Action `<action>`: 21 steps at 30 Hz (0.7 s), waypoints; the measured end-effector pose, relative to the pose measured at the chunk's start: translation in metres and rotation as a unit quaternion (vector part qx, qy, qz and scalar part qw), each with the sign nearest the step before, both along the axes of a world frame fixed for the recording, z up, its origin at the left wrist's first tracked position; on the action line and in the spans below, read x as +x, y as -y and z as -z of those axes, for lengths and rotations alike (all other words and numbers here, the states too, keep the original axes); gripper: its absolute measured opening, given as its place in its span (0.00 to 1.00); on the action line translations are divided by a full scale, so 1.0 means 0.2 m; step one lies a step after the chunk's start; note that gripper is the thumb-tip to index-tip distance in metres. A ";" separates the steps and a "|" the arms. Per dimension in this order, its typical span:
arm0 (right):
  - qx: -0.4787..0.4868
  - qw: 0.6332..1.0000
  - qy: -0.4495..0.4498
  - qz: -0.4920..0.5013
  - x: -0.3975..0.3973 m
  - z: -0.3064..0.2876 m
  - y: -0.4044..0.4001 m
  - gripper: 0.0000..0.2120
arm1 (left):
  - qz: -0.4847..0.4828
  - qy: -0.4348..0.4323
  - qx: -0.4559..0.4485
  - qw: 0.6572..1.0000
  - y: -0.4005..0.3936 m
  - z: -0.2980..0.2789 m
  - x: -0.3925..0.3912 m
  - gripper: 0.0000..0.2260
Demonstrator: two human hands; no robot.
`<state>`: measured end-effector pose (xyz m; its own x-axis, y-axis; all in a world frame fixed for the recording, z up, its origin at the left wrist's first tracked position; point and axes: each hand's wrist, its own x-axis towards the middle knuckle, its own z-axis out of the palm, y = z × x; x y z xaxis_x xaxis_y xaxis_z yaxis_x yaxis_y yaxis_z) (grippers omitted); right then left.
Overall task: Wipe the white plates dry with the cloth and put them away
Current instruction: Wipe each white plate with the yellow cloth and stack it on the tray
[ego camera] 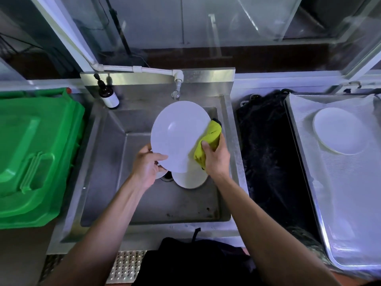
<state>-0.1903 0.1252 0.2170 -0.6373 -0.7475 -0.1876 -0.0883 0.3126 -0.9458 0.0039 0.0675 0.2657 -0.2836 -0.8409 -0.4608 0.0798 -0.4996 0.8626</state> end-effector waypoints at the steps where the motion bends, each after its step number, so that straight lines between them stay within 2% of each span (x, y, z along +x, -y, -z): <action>1: 0.008 1.000 -0.001 0.000 -0.03 -0.01 0.00 0.22 | 0.009 0.012 -0.001 1.000 0.00 -0.01 0.00 0.21; 7: 0.026 0.999 -0.015 -0.039 -0.18 -0.04 -0.02 0.16 | 0.061 0.082 -0.007 0.995 0.03 -0.06 0.02 0.17; 9: 0.020 0.998 -0.013 -0.061 -0.21 -0.07 -0.03 0.19 | 0.094 0.107 -0.009 0.990 0.04 -0.08 0.03 0.18; 12: 0.023 0.992 -0.057 -0.113 -0.26 -0.10 -0.04 0.21 | 0.153 0.146 -0.021 0.977 0.02 -0.11 0.03 0.16; 16: 0.017 0.978 -0.094 -0.188 -0.28 -0.14 -0.06 0.28 | 0.231 0.205 -0.058 0.949 -0.01 -0.14 -0.02 0.19; 19: 0.015 0.972 -0.113 -0.207 -0.29 -0.15 -0.07 0.28 | 0.254 0.238 -0.082 0.934 -0.01 -0.15 -0.07 0.23; 21: 0.009 0.970 -0.122 -0.210 -0.31 -0.16 -0.08 0.28 | 0.260 0.252 -0.099 0.927 -0.01 -0.17 -0.10 0.22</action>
